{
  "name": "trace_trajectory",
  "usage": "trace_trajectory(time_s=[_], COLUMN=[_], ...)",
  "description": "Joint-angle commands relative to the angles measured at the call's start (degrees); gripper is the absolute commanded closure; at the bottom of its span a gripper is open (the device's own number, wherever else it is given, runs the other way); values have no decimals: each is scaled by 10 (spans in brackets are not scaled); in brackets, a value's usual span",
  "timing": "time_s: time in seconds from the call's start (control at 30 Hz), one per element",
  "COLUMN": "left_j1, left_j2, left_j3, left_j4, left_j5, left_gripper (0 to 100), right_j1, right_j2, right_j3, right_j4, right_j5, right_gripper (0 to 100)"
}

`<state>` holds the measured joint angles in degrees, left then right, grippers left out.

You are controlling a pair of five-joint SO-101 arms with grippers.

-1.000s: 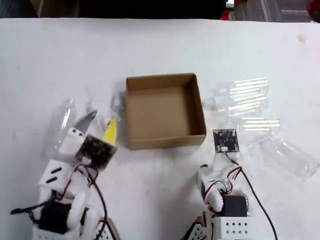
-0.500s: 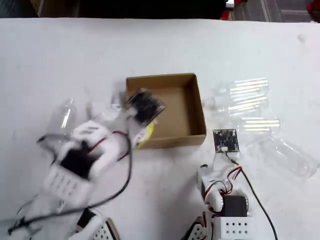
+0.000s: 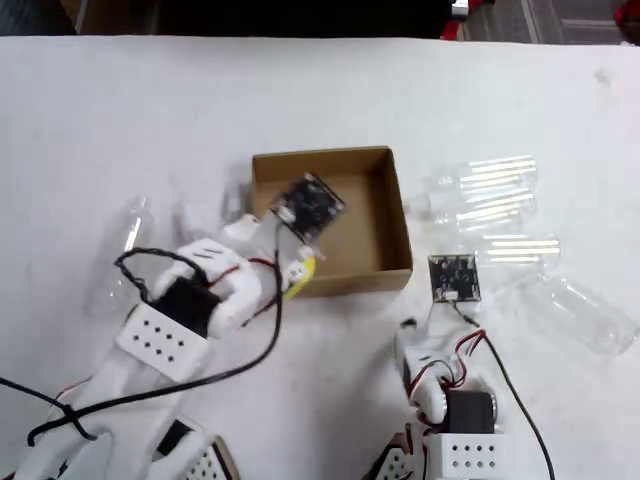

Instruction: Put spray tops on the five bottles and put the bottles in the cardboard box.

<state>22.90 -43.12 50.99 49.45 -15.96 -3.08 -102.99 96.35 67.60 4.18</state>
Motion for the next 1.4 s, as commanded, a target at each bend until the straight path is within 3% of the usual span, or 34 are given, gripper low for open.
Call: trace_trajectory(time_s=[0.0, 0.2, 0.37, 0.6, 0.9, 0.97, 1.13, 1.37], left_j1=[-58, -62, -48, -50, -52, -52, -52, -52], left_j2=[0, -4, -4, -4, -4, -4, -4, -1], left_j3=[-4, 1, 6, 41, 54, 54, 55, 55], left_j4=[-18, -22, -22, -74, -92, -91, -90, -89], left_j5=[25, 25, 25, 25, 25, 25, 25, 25], left_gripper=[849, 849, 849, 849, 849, 849, 849, 850], right_j1=[51, 116, 153, 177, 261, 258, 238, 267], right_j2=[0, 0, 0, 0, 0, 6, 60, 352], right_j3=[4, 4, 4, 4, 0, -22, -146, -361], right_j4=[-114, -255, -237, -237, -285, -288, -176, -83], right_j5=[-1, 0, 3, 114, 132, 186, 280, 465], right_gripper=[751, 751, 751, 752, 754, 755, 755, 755])
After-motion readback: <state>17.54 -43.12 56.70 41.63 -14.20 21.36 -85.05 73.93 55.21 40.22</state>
